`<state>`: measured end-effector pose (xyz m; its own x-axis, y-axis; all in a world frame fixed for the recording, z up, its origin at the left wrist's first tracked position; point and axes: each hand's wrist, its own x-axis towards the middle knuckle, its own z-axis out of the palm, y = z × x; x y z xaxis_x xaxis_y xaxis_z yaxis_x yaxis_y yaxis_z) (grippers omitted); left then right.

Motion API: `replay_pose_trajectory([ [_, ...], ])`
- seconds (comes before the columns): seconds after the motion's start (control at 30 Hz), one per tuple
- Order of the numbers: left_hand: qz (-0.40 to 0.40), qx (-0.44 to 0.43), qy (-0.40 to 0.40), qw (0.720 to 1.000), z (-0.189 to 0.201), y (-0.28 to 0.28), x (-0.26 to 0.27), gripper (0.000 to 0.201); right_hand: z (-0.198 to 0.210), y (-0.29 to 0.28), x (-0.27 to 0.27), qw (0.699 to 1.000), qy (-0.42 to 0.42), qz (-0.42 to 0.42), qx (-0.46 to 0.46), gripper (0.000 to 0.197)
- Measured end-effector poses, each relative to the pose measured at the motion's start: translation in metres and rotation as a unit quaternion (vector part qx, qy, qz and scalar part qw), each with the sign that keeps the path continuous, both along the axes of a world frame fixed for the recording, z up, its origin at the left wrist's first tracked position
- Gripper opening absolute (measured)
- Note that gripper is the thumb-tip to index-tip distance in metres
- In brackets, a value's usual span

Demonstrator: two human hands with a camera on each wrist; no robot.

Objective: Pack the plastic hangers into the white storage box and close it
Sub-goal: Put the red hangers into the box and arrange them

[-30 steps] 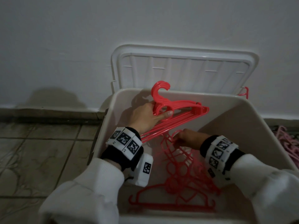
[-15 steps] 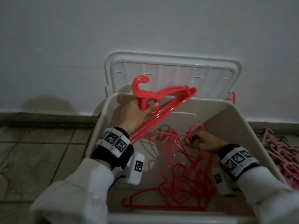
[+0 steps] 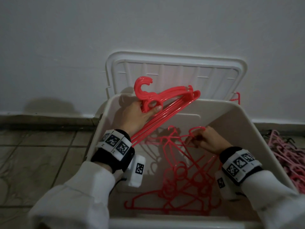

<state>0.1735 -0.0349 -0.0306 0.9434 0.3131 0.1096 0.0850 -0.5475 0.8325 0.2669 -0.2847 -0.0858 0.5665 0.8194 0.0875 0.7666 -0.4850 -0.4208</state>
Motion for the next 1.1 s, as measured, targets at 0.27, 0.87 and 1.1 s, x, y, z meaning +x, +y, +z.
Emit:
replay_pose_trajectory([
  [0.27,-0.05,0.098,0.079,0.991,-0.004,-0.003,0.001,0.043,0.011,0.004,-0.003,0.998,-0.064,0.026,-0.002,0.023],
  [0.87,-0.08,0.089,0.12,0.985,-0.005,-0.003,-0.002,0.039,0.019,0.013,-0.018,0.999,-0.013,-0.048,0.012,0.025],
  [1.1,-0.133,0.089,0.151,0.976,-0.002,-0.012,-0.003,0.04,0.018,0.032,-0.027,0.991,-0.061,-0.039,0.113,0.035],
])
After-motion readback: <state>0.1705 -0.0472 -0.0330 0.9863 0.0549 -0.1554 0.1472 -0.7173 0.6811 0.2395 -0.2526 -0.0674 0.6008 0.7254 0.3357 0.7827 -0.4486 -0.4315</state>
